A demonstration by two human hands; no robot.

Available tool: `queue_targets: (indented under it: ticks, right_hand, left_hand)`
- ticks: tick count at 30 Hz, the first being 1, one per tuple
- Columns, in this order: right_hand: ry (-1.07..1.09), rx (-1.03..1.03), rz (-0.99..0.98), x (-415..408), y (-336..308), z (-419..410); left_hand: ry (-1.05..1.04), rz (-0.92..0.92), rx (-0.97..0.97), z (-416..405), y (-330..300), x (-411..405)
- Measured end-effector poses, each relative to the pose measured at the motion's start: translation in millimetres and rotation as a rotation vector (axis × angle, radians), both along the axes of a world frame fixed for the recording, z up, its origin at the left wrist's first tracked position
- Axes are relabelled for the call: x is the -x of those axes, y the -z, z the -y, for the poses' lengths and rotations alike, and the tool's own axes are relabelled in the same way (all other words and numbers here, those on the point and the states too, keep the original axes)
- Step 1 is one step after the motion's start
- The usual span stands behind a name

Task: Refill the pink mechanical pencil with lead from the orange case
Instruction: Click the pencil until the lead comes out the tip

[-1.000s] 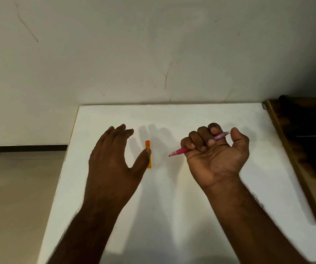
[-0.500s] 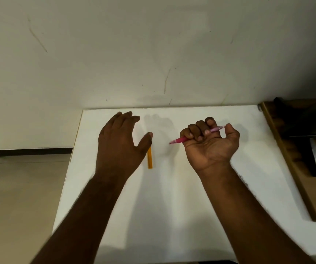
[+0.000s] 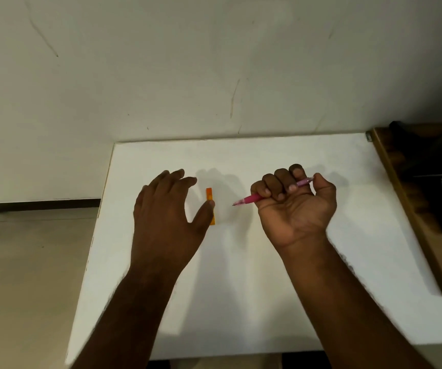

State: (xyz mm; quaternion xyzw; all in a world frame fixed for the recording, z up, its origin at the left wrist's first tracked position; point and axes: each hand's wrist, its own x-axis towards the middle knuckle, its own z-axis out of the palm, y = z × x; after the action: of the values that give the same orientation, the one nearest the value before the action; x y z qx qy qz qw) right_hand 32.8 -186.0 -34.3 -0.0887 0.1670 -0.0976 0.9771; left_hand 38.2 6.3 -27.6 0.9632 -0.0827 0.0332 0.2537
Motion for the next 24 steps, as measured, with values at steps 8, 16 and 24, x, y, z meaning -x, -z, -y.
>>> queue_targets:
  ticks: [8,16,24]
  right_hand:
    - [0.012,0.043,0.045,28,-20,5]
    - [0.053,0.062,0.035,34,-23,5]
    - [0.057,0.081,-0.015,49,-18,-3]
  left_hand:
    - [-0.003,-0.039,0.023,6,-9,19]
    - [-0.019,-0.039,0.069,1,-11,26]
    - [-0.006,-0.036,0.085,-3,-11,35]
